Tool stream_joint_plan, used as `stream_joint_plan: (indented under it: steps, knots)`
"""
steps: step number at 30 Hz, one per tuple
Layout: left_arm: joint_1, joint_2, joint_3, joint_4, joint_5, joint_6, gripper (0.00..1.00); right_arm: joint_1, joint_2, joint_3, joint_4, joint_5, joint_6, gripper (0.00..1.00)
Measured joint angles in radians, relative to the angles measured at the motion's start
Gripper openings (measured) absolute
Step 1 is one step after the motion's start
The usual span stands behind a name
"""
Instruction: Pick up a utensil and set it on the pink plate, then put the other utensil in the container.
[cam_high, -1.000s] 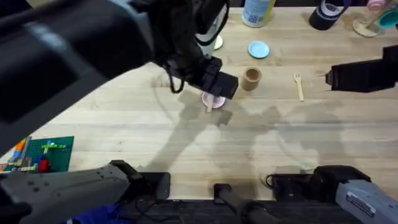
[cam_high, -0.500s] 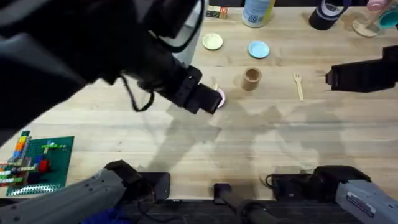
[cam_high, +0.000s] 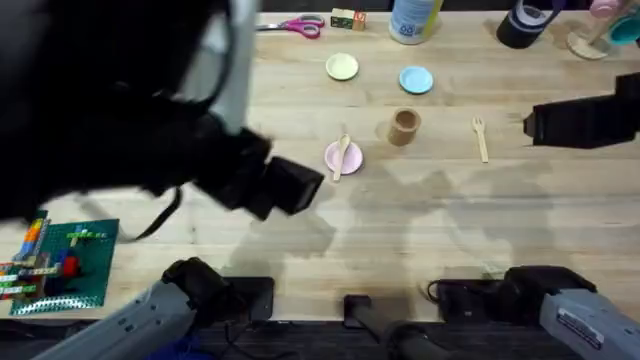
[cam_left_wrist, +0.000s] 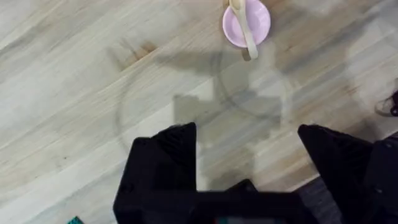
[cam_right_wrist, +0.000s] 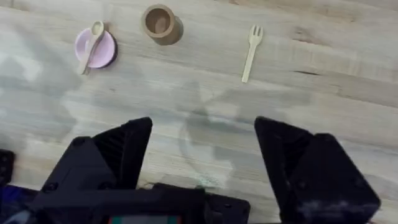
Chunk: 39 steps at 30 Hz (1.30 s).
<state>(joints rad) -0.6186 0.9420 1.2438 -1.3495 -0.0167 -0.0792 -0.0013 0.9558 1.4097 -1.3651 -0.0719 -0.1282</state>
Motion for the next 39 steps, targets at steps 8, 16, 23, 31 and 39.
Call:
stream_joint_plan:
  steps: [8,16,23,31,39]
  knots:
    - [0.0,-0.186,0.002,-0.028,0.006,0.0,0.995,0.0,0.019,0.0,0.0,0.0,0.0,0.998]
    - [0.0,-0.213,0.003,-0.026,0.11,0.075,0.994,0.0,0.06,0.0,-0.003,0.0,0.0,0.997]
    - [0.0,-0.223,0.003,0.0,0.144,0.131,0.994,0.0,0.094,0.0,-0.017,0.0,0.0,0.997]
    - [0.0,-0.223,0.003,0.026,0.152,0.149,0.994,0.0,0.095,0.0,-0.019,0.008,0.0,0.997]
    - [0.0,-0.223,0.003,0.026,0.152,0.151,0.993,0.0,0.095,0.0,-0.019,0.076,0.016,0.998]
